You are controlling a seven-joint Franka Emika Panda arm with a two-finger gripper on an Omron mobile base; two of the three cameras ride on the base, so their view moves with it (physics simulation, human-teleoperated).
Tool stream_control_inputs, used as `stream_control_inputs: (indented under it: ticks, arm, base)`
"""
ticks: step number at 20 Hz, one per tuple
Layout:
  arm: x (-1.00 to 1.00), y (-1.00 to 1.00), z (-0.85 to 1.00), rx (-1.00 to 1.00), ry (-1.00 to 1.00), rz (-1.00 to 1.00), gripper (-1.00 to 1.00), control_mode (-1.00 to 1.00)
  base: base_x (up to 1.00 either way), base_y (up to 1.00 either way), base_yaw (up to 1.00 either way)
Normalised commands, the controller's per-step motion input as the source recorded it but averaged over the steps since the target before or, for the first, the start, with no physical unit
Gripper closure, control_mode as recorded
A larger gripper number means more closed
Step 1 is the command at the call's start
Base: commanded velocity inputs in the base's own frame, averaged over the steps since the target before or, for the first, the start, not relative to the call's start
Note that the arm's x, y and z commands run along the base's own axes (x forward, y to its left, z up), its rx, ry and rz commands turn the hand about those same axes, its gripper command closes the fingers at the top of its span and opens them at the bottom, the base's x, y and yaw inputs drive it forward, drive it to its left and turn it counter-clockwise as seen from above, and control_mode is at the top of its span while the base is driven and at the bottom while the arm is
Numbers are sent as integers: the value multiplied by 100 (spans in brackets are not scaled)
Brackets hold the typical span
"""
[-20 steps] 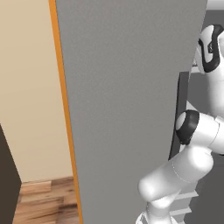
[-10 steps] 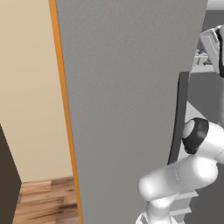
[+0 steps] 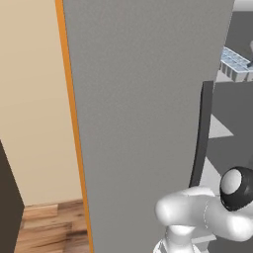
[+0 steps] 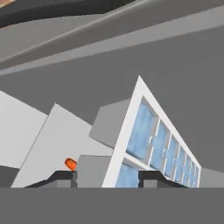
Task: Open the freezer door, pick up the ice cube tray from the freezer, and place it on the dining counter.
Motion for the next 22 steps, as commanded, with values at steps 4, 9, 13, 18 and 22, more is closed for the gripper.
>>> stream_control_inputs:
  ticks: [4, 9, 13, 18, 22]
  arm:
    - [-100, 3, 0, 0, 0, -16, 100, -100]
    - [-100, 5, 0, 0, 1, -7, 100, -100]
    - [-67, 31, -18, 0, 5, 0, 100, -100]
    - [-33, 35, -39, 0, 10, 0, 100, -100]
    - [-23, 11, -17, 0, 5, 0, 100, -100]
  base:
    - [0, 0, 0]
    - [0, 0, 0]
    - [0, 0, 0]
    - [0, 0, 0]
    - [0, 0, 0]
